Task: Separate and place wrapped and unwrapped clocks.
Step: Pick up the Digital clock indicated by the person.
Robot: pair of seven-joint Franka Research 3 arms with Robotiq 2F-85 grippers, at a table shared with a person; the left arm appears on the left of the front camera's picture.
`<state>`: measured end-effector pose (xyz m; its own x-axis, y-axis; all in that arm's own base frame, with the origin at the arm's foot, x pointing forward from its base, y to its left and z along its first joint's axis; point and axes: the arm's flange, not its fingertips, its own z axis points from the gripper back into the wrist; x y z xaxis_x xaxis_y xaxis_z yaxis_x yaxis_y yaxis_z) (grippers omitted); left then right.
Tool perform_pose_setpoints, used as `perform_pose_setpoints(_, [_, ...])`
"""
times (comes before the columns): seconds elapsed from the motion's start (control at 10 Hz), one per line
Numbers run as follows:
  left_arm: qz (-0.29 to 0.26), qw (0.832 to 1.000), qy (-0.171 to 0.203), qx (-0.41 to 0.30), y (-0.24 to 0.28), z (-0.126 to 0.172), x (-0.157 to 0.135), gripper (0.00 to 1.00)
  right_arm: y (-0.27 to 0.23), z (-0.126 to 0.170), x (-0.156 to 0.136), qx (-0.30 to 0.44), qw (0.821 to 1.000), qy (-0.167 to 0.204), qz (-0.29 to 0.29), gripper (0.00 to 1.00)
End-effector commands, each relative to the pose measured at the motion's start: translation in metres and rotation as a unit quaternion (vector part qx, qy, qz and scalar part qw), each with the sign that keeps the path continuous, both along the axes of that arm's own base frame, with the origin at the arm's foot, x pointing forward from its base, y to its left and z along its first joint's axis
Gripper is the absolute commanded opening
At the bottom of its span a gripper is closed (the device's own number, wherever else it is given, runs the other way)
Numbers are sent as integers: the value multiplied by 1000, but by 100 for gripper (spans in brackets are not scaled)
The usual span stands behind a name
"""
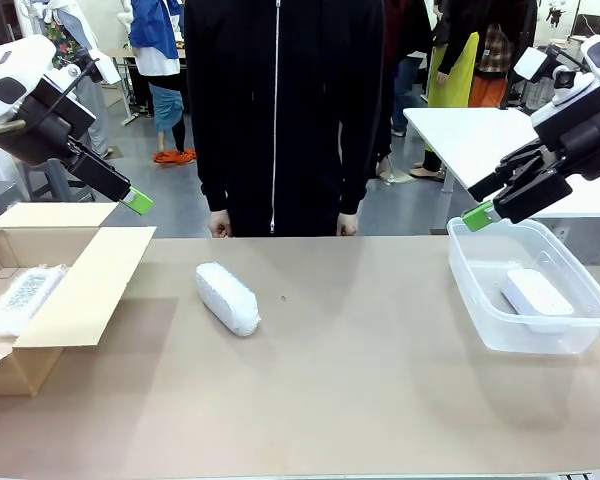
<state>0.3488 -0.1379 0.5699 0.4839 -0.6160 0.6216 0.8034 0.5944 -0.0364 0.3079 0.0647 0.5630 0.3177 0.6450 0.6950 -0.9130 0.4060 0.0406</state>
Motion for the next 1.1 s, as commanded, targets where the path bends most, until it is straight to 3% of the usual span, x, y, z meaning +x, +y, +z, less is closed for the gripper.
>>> perform_pose_setpoints(0.0, [9, 1000, -3, -2, -2, 0, -1, 100, 3, -1, 2, 7, 1000, 4, 4, 100])
perform_pose_setpoints(1.0, [9, 1000, -3, -2, -2, 0, -1, 100, 3, -1, 2, 7, 1000, 4, 4, 100])
